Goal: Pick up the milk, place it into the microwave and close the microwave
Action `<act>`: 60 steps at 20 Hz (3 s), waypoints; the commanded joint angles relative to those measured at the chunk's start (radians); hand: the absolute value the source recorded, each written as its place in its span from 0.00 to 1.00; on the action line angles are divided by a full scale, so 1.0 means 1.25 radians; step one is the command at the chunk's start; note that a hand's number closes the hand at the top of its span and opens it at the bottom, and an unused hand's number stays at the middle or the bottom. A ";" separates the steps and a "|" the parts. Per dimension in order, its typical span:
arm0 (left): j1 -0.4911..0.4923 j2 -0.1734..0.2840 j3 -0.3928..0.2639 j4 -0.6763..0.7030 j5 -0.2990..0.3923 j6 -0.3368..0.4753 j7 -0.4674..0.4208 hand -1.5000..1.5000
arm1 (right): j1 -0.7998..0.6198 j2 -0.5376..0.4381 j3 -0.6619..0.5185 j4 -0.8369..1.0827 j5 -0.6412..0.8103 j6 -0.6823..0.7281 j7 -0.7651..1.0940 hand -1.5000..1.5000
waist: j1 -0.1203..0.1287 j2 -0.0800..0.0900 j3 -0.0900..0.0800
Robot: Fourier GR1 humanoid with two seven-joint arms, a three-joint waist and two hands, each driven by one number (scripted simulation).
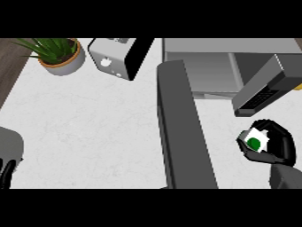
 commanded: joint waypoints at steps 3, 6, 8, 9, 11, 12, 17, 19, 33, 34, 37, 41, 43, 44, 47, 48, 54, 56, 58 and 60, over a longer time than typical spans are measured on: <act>0.012 -0.024 -0.026 0.031 -0.036 -0.006 -0.042 0.00 | -0.039 -0.006 0.040 -0.002 0.013 0.089 -0.027 1.00 | -0.002 -0.002 -0.001; 0.014 -0.006 0.017 0.011 0.015 -0.012 -0.011 0.00 | -0.005 -0.003 0.068 -0.087 -0.011 0.155 0.020 1.00 | -0.010 -0.004 -0.001; 0.025 -0.026 -0.015 -0.012 -0.020 0.008 -0.011 0.00 | -0.013 0.013 0.082 -0.145 -0.025 0.142 0.076 1.00 | -0.011 -0.005 -0.001; -0.006 0.004 0.054 0.025 0.051 -0.025 -0.021 0.00 | -0.013 0.006 0.087 -0.162 -0.034 0.158 0.100 1.00 | -0.012 -0.004 -0.002; 0.021 -0.018 -0.014 -0.006 0.006 -0.012 0.013 0.00 | 0.010 0.050 0.111 -0.274 -0.039 0.100 0.151 1.00 | -0.016 -0.006 -0.002; -0.002 -0.017 0.024 0.050 0.011 -0.025 -0.045 0.00 | 0.011 0.046 0.130 -0.266 0.009 0.046 0.142 1.00 | -0.011 -0.004 -0.001; -0.002 -0.019 0.030 0.008 0.011 -0.011 0.016 0.00 | 0.014 0.039 0.134 -0.403 0.020 -0.015 0.254 1.00 | -0.010 -0.003 -0.001; 0.016 0.002 0.069 0.012 0.074 -0.048 0.014 0.00 | -0.006 0.064 0.159 -0.427 0.050 -0.065 0.310 1.00 | -0.008 -0.003 -0.001; -0.025 0.023 0.147 0.047 0.117 -0.088 0.012 0.00 | -0.399 0.094 0.088 0.036 0.108 -0.144 0.278 1.00 | 0.012 0.005 0.000; 0.020 0.020 0.148 0.067 0.115 -0.124 -0.042 0.00 | -0.422 0.059 0.069 0.078 0.106 -0.128 0.260 1.00 | 0.022 0.006 0.000; -0.011 0.002 0.086 0.014 0.074 -0.089 0.019 0.00 | -0.508 0.053 0.055 0.170 0.119 -0.148 0.265 1.00 | 0.029 0.011 0.001; -0.050 0.028 0.143 0.052 0.120 -0.096 0.027 0.00 | -0.550 0.083 0.050 0.248 0.145 -0.225 0.209 1.00 | 0.037 0.017 0.001; -0.089 0.035 0.148 0.062 0.116 -0.087 0.035 0.00 | -0.582 0.036 0.036 0.273 0.139 -0.197 0.214 1.00 | 0.044 0.023 0.001; -0.038 0.012 0.122 0.067 0.090 -0.108 -0.005 0.00 | -0.586 0.051 0.042 0.286 0.150 -0.213 0.200 1.00 | 0.042 0.017 0.001; -0.080 0.002 0.090 0.062 0.075 -0.091 0.014 0.00 | -0.591 0.052 0.041 0.316 0.164 -0.257 0.172 1.00 | 0.057 0.028 0.002; -0.066 0.016 0.093 0.046 0.073 -0.106 0.014 0.00 | -0.632 0.042 0.049 0.320 0.177 -0.286 0.210 1.00 | 0.073 0.031 0.002; -0.120 0.023 0.114 0.084 0.091 -0.103 0.014 0.00 | -0.647 0.041 0.042 0.363 0.189 -0.353 0.201 1.00 | 0.085 0.043 0.002; -0.121 0.026 0.098 0.098 0.073 -0.110 0.017 0.00 | -0.660 0.043 0.019 0.370 0.169 -0.375 0.214 1.00 | 0.094 0.050 0.002; -0.122 0.025 0.084 0.072 0.052 -0.102 0.024 0.00 | -0.700 0.033 0.011 0.381 0.170 -0.441 0.266 1.00 | 0.107 0.050 0.002; -0.156 0.023 0.094 0.105 0.050 -0.088 0.030 0.00 | -0.691 0.034 -0.015 0.383 0.150 -0.502 0.264 1.00 | 0.094 0.057 0.002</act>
